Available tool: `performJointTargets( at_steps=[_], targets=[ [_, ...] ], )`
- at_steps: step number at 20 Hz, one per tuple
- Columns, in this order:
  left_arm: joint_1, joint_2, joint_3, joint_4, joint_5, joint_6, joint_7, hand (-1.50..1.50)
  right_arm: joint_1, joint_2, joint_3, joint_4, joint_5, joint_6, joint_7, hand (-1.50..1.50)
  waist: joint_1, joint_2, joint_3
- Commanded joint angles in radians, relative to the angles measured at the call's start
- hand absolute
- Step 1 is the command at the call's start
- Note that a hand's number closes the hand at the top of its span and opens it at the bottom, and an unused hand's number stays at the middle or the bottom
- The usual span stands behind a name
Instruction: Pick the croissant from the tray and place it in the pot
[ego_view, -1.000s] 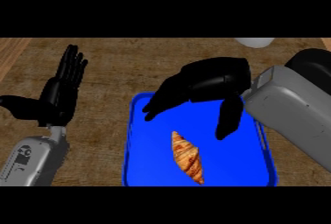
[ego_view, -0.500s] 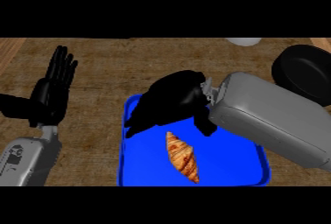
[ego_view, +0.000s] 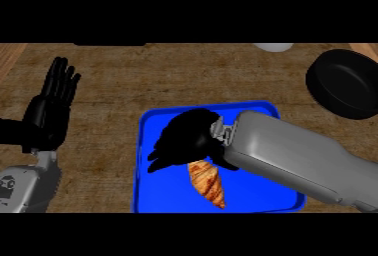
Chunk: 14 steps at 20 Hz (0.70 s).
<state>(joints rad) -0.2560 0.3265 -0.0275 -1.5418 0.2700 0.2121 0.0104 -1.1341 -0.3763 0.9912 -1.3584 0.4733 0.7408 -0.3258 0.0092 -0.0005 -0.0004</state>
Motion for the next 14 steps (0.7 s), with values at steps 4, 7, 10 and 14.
performJointTargets(
  at_steps=[4, 7, 10, 14],
  targets=[
    [0.002, -0.026, -0.002, -0.026, -0.036, 0.013, 0.006, 0.00, 0.091, 0.046, 0.034, 0.021, 0.127, 0.039, -0.017, -1.50, -0.002, 0.001, 0.000],
    [-0.042, -0.015, 0.028, 0.039, -0.031, -0.008, 0.015, 0.00, 0.095, -0.004, 0.010, -0.006, 0.147, 0.035, -0.117, -1.50, -0.006, 0.002, 0.000],
    [-0.065, -0.019, 0.048, 0.060, -0.015, -0.030, 0.005, 0.00, 0.152, 0.016, 0.028, -0.025, 0.173, 0.012, -0.116, -1.50, -0.008, 0.001, 0.000],
    [-0.069, -0.056, 0.022, 0.078, -0.064, -0.005, 0.002, 0.00, 0.195, 0.036, 0.019, -0.006, 0.253, -0.037, -0.139, -1.50, -0.008, 0.001, 0.000]
  ],
)
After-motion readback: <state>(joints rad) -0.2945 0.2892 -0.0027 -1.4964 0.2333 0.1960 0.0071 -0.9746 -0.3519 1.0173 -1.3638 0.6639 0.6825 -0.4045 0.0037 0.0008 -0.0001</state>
